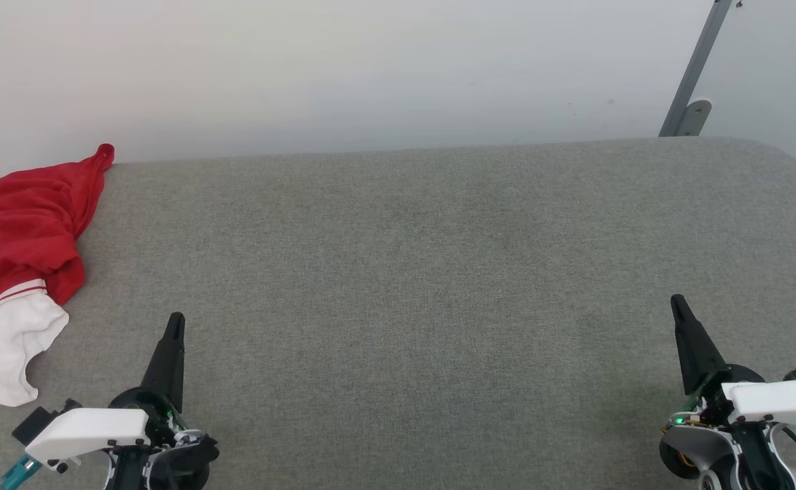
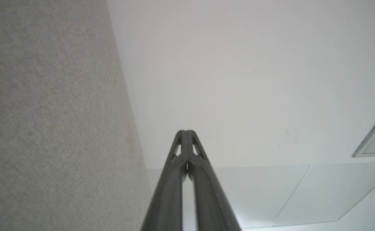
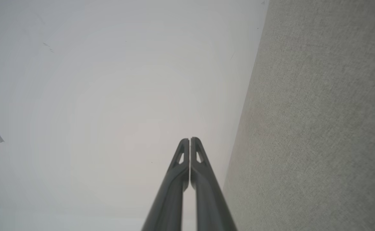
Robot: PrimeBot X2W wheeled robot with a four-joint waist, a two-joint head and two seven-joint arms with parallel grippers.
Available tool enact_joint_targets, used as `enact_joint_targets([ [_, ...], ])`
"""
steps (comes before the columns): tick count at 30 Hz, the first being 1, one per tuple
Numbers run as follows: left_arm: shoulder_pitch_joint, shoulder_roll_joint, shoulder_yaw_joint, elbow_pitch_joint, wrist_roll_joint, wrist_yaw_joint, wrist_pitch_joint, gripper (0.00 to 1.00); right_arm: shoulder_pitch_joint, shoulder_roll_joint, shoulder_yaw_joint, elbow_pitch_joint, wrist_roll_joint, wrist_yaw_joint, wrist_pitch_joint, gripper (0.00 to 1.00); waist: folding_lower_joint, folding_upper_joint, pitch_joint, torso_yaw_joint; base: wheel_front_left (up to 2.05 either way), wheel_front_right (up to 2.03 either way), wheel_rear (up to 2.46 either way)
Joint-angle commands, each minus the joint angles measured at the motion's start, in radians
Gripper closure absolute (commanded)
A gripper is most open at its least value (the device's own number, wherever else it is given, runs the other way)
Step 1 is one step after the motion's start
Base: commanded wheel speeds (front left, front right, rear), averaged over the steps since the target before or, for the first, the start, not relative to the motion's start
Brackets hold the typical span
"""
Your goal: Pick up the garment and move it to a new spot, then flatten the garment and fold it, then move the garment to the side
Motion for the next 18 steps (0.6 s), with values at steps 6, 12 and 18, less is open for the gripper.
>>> enact_joint_targets([
  [6,-0.013,0.001,0.001,-0.001,0.003,-0.006,0.002,1.00,-0.004,0.001,0.000,0.002,0.004,0.000,0.000,1.00,0.0000,0.0000,0.000,0.000,0.00,0.00,0.00],
  [12,-0.013,0.001,0.001,-0.001,0.003,-0.006,0.002,1.00,-0.004,0.001,0.000,0.002,0.004,0.000,0.001,1.00,0.0000,0.0000,0.000,0.000,0.00,0.00,0.00],
  [18,-0.013,0.001,0.001,-0.001,0.003,-0.006,0.002,1.00,-0.004,0.001,0.000,0.002,0.004,0.000,0.001,1.00,0.0000,0.0000,0.000,0.000,0.00,0.00,0.00],
])
